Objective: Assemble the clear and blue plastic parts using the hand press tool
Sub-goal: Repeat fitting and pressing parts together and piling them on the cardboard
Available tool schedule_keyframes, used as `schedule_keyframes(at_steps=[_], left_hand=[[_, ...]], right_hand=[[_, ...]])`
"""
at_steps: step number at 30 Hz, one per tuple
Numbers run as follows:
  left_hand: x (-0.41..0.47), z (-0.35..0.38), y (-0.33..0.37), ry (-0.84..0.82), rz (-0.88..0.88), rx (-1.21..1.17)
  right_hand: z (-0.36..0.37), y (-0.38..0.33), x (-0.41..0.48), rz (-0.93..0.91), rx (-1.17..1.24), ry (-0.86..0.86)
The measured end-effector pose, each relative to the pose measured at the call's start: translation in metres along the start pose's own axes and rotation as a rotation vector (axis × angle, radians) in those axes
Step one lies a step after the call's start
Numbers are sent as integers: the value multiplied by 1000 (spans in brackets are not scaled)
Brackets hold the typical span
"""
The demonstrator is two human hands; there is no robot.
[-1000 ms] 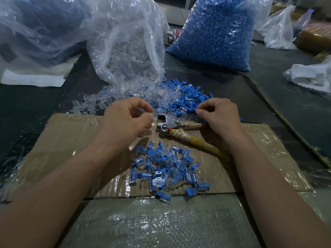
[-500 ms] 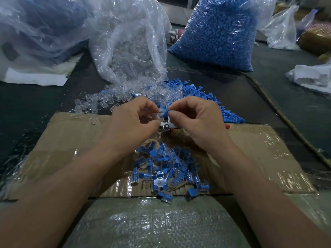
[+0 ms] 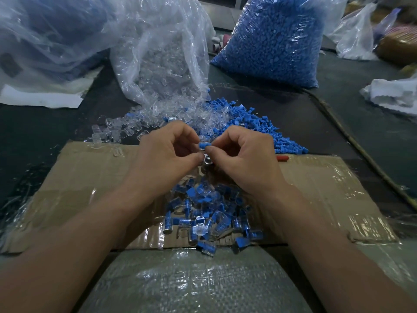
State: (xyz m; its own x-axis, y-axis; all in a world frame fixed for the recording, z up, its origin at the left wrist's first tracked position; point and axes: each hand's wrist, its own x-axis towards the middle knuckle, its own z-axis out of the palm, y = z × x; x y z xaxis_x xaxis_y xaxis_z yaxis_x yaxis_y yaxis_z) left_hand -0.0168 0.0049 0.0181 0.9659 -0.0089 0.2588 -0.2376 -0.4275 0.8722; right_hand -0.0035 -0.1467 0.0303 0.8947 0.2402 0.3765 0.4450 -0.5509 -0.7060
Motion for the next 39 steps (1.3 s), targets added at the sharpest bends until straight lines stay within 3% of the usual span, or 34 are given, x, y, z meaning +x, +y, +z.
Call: schedule_keyframes(at_steps=[14,24,31,39], left_hand=[[1,-1,0,-6,-1,-42],[2,-4,3,-94,-96,-282],[5,-7,3,-107,-243,-469],[7,-9,5,-164,-340,-671]], right_hand=[[0,-1,-1,22,65,-71],[1,4,0,69,257,-165],[0,5,0,-85,287,-88],[0,13,1,-238,111,5]])
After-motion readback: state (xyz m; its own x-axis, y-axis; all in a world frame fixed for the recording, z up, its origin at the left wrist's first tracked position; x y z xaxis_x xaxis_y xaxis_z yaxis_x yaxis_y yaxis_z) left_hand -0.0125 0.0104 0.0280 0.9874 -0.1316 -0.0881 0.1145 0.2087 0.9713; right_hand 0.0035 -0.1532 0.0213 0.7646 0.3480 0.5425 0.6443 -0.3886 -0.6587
